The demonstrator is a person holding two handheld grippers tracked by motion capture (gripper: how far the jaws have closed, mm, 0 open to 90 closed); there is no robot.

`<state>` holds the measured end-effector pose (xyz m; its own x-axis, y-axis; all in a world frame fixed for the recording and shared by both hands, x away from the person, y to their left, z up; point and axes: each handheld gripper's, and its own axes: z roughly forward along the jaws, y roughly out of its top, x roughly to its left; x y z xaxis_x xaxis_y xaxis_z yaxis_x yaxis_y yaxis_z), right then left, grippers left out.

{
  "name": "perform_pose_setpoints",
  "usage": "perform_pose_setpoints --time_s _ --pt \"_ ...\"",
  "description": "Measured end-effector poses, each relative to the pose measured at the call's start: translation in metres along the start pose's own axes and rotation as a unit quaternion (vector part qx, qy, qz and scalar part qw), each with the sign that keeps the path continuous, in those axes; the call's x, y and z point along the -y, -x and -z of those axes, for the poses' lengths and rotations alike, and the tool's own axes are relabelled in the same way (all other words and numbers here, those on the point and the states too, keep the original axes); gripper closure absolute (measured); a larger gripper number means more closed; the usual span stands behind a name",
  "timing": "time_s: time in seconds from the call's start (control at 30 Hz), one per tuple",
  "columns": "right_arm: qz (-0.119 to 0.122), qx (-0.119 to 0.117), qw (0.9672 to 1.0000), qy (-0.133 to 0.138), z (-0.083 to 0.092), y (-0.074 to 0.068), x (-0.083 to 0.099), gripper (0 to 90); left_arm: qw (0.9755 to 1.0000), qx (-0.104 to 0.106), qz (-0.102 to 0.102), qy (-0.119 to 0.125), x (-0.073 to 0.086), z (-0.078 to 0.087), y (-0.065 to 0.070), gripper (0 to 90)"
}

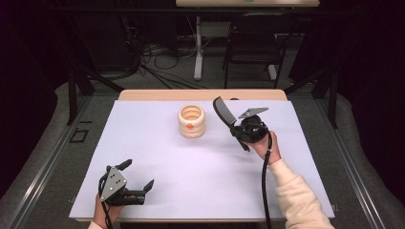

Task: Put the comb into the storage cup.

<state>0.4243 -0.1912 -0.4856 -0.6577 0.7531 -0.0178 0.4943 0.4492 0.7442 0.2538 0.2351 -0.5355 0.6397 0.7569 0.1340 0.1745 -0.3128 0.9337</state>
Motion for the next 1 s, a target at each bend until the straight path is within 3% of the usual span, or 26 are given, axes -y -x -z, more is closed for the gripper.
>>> perform_pose_setpoints --time_s 1.0 --pt "0.012 0.004 0.9995 0.030 -0.001 -0.006 -0.027 72.6 1.0000 0.001 0.003 0.001 0.000 0.000 0.000 0.3"
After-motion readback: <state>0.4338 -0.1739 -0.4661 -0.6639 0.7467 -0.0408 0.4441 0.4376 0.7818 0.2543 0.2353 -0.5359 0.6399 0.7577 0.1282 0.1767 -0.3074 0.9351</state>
